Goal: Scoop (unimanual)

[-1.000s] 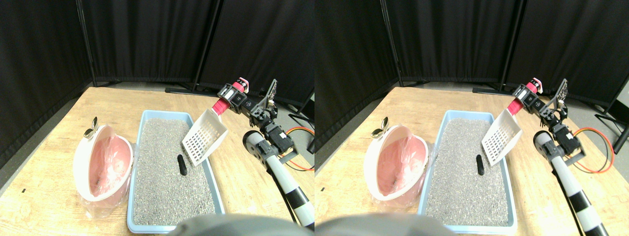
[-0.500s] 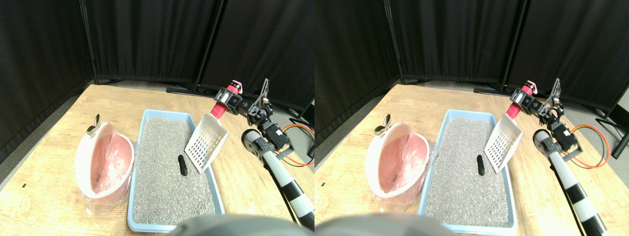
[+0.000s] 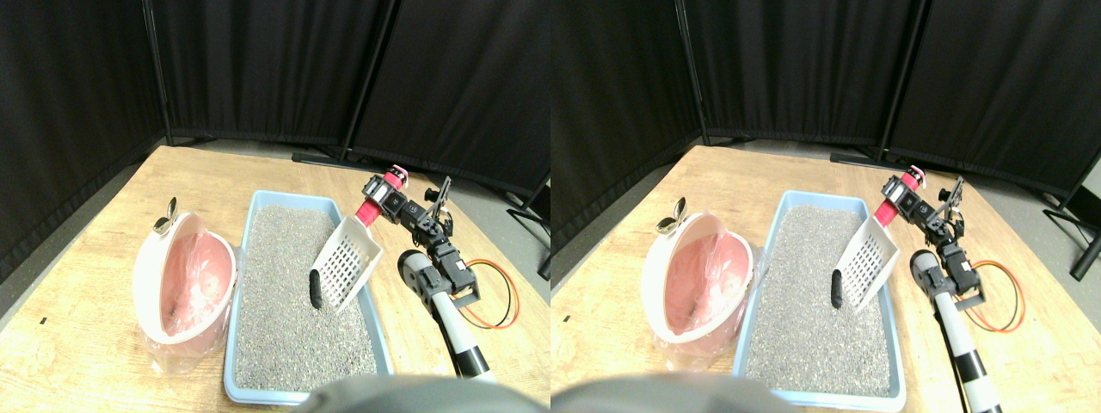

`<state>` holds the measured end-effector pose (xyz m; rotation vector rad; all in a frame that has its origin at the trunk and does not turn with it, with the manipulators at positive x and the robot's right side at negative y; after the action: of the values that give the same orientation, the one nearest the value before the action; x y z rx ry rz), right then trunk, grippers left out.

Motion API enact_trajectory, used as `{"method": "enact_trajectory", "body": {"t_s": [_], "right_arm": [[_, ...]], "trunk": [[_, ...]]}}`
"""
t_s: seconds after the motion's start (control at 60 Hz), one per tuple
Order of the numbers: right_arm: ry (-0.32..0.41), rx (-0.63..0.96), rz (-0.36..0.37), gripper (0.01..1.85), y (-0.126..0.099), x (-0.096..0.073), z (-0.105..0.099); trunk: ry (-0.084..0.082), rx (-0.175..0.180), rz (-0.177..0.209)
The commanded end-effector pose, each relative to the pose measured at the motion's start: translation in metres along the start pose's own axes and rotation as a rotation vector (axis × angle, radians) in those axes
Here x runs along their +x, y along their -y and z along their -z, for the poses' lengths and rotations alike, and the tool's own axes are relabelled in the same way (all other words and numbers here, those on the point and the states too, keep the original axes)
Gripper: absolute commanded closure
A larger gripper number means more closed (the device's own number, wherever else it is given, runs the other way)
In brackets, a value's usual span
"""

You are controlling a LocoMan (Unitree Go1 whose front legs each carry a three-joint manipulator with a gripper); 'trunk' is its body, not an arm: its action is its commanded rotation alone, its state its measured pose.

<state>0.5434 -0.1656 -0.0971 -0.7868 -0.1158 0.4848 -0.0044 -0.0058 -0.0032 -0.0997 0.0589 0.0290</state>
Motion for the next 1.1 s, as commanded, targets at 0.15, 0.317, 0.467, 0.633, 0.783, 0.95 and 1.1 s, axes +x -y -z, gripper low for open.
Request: {"method": "enact_trajectory", "body": {"t_s": [0.15, 0.317, 0.467, 0.633, 0.783, 0.95, 1.1], "right_arm": [[-0.009, -0.041, -0.052, 1.81, -0.010, -0.002, -0.001], [-0.042, 0.060, -0.144, 1.81, -0.058, -0.010, 0.005], [-0.056, 0.187, -0.209, 1.81, -0.104, -0.016, 0.014], [-0.099, 0.323, -0.155, 1.81, -0.105, -0.016, 0.002], [-0.082, 0.519, 0.015, 1.81, -0.078, -0.012, 0.004], [-0.057, 0.654, 0.160, 1.81, -0.044, -0.010, 0.009], [-0.014, 0.794, 0.278, 1.81, -0.020, -0.011, 0.014]], "trunk": [[-0.033, -0.017, -0.011], [-0.041, -0.019, -0.012], [-0.050, -0.025, -0.018], [-0.050, -0.028, -0.023], [-0.048, -0.032, -0.027], [-0.047, -0.030, -0.025], [-0.045, -0.028, -0.017]]}}
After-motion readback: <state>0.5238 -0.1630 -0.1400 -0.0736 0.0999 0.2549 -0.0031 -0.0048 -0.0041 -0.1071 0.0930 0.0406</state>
